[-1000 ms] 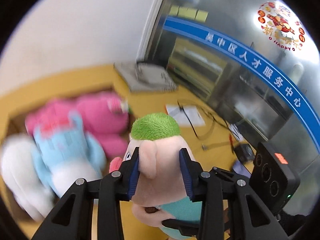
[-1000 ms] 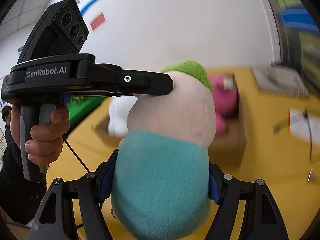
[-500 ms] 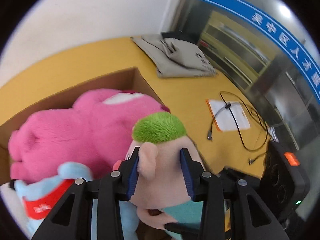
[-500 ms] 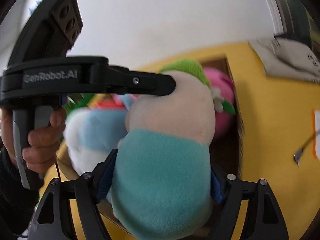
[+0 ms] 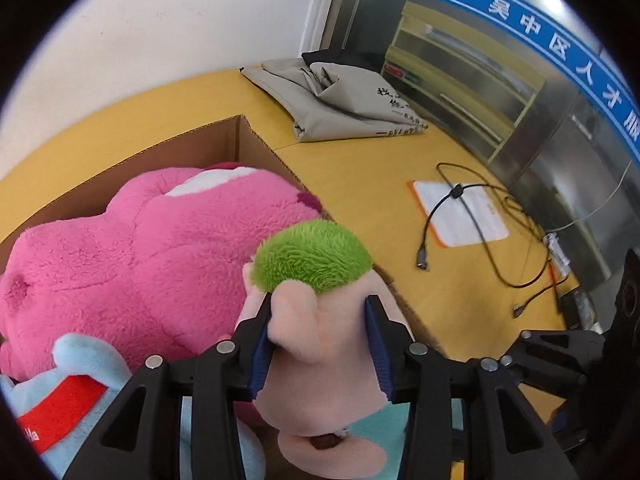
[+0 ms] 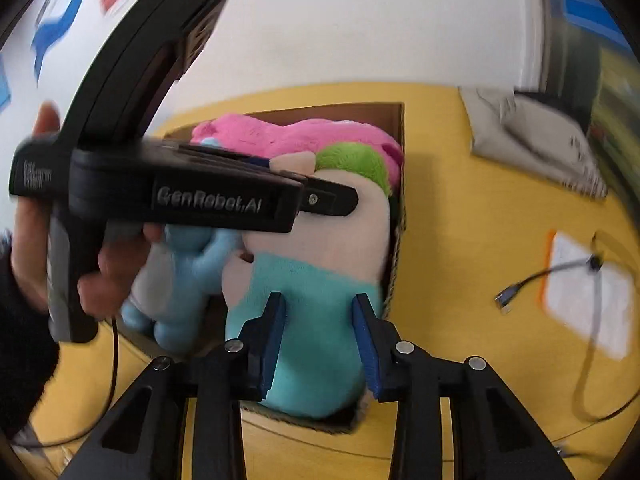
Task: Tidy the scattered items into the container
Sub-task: 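Lift the pig with both grippers and carry it over the box, then lower the pig into the box and open both grippers, then move both tools down toward the clear phone case on the table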
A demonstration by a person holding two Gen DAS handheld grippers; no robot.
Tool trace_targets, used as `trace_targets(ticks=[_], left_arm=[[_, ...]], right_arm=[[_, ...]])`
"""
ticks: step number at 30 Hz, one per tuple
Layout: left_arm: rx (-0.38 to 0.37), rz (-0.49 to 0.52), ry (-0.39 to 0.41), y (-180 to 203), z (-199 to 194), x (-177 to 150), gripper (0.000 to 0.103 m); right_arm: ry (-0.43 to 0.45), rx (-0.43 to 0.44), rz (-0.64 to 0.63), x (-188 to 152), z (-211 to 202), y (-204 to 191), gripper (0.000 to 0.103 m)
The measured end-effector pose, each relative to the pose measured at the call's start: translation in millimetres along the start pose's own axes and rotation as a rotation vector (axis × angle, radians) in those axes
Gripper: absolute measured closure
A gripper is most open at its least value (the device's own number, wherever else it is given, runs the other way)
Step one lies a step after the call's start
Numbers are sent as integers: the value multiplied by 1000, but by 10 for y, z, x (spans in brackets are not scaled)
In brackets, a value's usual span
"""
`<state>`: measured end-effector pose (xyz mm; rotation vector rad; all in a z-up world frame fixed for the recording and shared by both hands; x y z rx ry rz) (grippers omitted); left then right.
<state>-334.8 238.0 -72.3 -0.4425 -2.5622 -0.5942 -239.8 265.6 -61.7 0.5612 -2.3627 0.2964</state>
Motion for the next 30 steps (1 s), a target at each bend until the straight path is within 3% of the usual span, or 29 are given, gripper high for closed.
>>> trace_targets(ticks=[5,7,8,10,14,21,30], left_arm=[[86,50,46,66,-77,-30,54],[146,59,67,68,-234,-36,31],[163,46,79,53,-356,-35,30],[151,25,102,55,-646,-68,30],[128,11,196,104,-1352,-334,29],[143,-67,291,-15,-2309,-1152,26],[184,-148,319,-114,-2864,-2084,26]], right_arm=[[-2,-49,4,-51,-14,-9,61],[6,-55,44,-65,-81,23,51],[20,-56,77,-55,-142,41,30],[67,-130,104,-65,-382,47,0],[159,-119,92,-49,-816,-140,0],[184,-199,5,-139,-1285,-676,0],[166,-260,-79,-428,-1518,-1271,0]])
Point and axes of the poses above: each gripper's, at about its wrist camera, not at the fingertips, and z roughly the way its jaws point, y to its right, x to its top, the point moved 7 cm from there along z, roughly the way its jaws point, and after that the axes turned 14 degrees about -z, right-handed, at the moved point
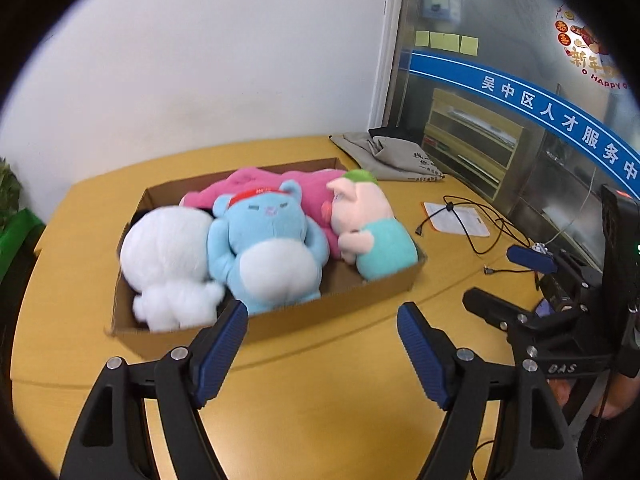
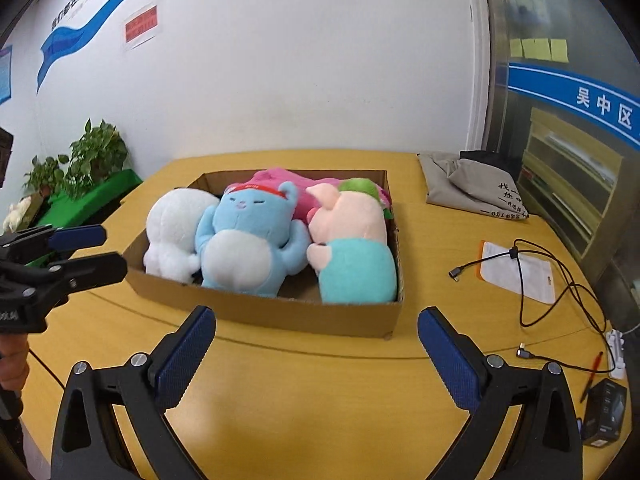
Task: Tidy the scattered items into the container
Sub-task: 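Move both tools down toward the clear phone case on the table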
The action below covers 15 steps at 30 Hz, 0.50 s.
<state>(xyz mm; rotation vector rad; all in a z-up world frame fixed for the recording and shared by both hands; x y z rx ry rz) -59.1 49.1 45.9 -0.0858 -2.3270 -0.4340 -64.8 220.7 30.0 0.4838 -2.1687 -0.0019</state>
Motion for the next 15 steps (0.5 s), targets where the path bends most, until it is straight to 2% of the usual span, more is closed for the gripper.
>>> trace_targets(ticks=[5,12,15], left_arm=[[-14,-20,-8,-35,-217,-239,26],[-32,-33,-3,-47,-395,-445,26],[-22,-44,-7,-95,-420,-563,26]], right_arm=[[-15,-20,-18,-137,-135,-162,0],[8,-51,-30,-191,-374,-257,0],[12,-40,-24,-262,-433,-294,0]])
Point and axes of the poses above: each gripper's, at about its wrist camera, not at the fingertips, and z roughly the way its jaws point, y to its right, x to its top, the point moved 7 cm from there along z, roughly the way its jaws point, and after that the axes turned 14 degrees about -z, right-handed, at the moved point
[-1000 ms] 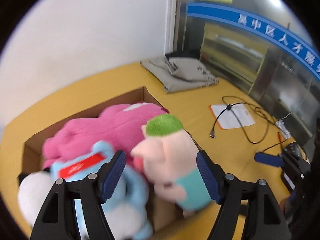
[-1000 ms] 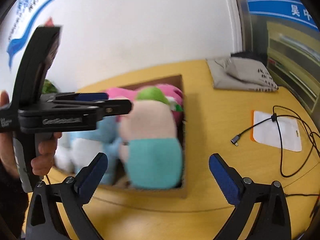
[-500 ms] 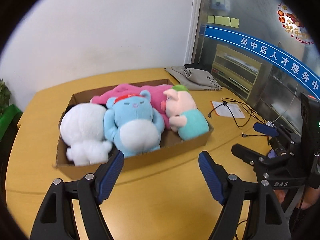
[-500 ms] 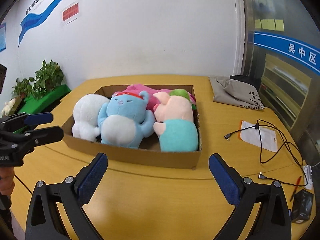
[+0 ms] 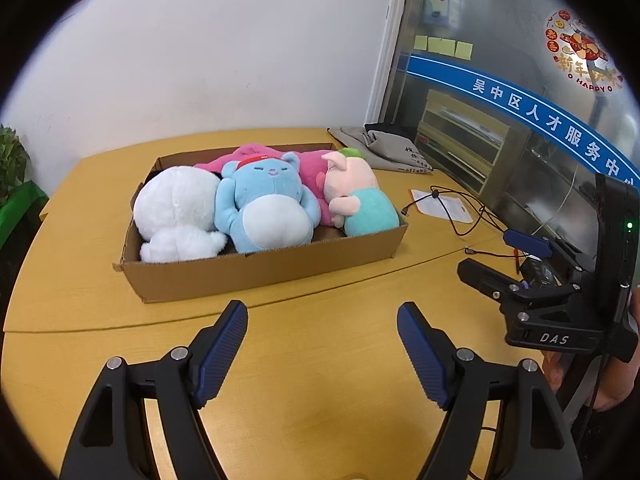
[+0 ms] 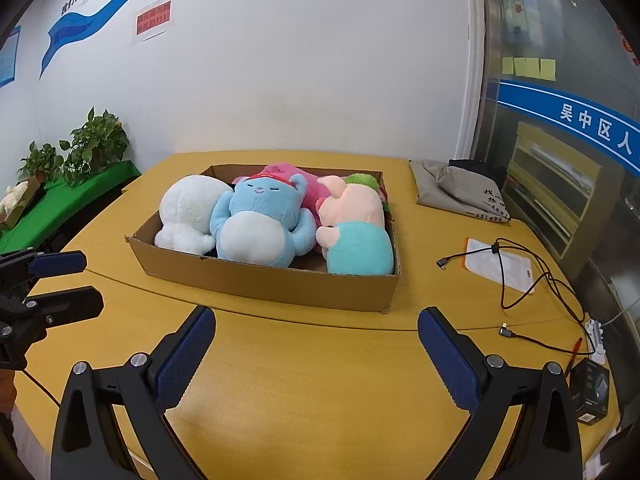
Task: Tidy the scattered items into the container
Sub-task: 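Move both tools down toward the clear phone case on the table, then close the left and right grippers on the phone case's white rim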
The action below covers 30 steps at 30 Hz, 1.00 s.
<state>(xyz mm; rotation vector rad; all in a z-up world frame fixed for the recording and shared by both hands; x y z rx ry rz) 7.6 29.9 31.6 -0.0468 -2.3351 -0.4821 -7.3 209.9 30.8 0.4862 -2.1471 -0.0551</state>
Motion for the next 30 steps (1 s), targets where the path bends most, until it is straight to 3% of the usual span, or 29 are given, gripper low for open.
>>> trace_targets(ticks=[5,8,12,19,20,22,24,26,27,29,30], left_arm=[[67,-26,-71,-280,61,-397,26],[112,-61,-143,-589,94,-740,26],[161,-74,-243,-964,95,-1230,26],[175,-88,-350,-1243,23,-1820,28],[170,-89,-365,-1249,13,-1890,31],[175,-84,-397,-1264,6,-2020,56],[202,-73,-410,-1287,-6,-2104,67],[207,-77,-405,-1291,-29,-2127,75],[211,-84,-401,-1285,-36,-2130,85],[206,-94,-397,-1265,-38,-2141,85],[204,-89,-395,-1242,-34,-2146,85]], right_arm=[[-63,60,-18,-394,45,-196,0],[-172,192,-28,-945,199,-576,0],[-238,292,-6,-1440,240,-933,2],[-269,345,-33,-1702,201,-1354,10],[-271,358,-35,-1716,202,-1413,11],[-283,386,-33,-1769,218,-1522,15],[-298,406,-43,-1833,219,-1639,21],[-294,368,-94,-1854,201,-1708,27],[-294,359,-108,-1853,204,-1722,30],[-294,341,-126,-1855,195,-1730,58],[-294,348,-131,-1857,184,-1736,62]])
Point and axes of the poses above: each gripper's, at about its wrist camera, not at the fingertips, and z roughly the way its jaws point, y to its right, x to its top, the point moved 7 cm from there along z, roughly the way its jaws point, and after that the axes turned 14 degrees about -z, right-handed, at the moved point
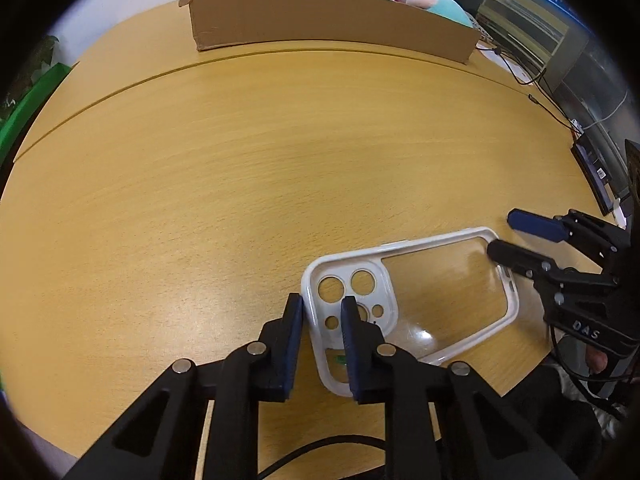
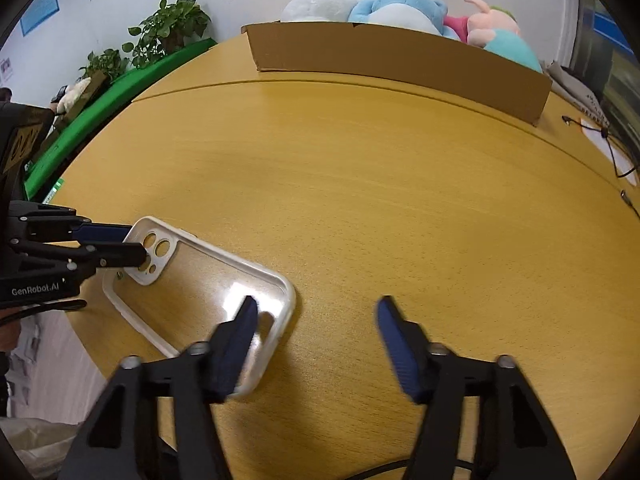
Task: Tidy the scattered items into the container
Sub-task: 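Close the left and right grippers on the phone case's white rim, then lift the phone case with both grippers and carry it over the box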
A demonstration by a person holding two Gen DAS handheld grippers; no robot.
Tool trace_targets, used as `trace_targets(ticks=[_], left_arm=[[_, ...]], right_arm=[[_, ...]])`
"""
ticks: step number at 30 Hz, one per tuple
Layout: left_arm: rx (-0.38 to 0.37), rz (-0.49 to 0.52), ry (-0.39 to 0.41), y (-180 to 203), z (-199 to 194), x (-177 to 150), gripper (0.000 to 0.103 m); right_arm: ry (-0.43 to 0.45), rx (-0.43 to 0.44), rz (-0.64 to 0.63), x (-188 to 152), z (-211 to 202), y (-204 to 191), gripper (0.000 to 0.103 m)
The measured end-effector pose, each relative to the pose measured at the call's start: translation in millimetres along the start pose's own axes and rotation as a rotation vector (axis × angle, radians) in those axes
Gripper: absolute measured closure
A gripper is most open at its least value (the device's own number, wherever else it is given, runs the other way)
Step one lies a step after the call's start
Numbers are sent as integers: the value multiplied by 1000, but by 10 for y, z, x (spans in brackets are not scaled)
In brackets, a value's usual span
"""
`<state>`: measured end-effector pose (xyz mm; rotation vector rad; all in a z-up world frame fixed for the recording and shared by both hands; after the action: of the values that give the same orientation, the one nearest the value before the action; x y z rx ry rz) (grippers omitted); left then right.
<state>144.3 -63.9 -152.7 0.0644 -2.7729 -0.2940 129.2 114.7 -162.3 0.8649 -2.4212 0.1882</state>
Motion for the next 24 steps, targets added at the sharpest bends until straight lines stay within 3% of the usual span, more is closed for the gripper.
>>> trace_targets(ticks=[2,3,5,7,11,17,20,24], left_arm=[[1,9,5,53,-1,-8,85],[6,11,8,66,-2,-4,85],[2,4,11,77,-1,20,86],[-13,-10,8,63,-8,60,96],[-58,-18,24,122,-98,195,96],[-104,1,95,309,-315,671,96],[-129,32,155,537,-484,976,96],[-152,79,247,864,-753,1429,95]], right_arm=[[-1,26,-8,0,-7,-39,85],[-4,36,-16,1,-2,-67,91],[-10,15,-29,-8,-13,-72,91],[-10,18,-20,-5,-22,-60,91],[32,-3,14,79,-157,77,93],[102,-58,31,335,-420,312,93],[153,-91,43,530,-616,547,93],[241,-181,19,1105,-916,878,94]])
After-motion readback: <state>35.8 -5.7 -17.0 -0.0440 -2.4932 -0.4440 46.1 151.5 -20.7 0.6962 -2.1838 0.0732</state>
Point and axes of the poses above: each gripper's, at about its wrist camera, not at the fingertips, and z roughly the way its jaws point, y to its right, x to its top, the point moved 7 cm from there along z, roughly the way its jaws point, and after that the axes turned 14 degrees about -z, right-handed, at the moved point
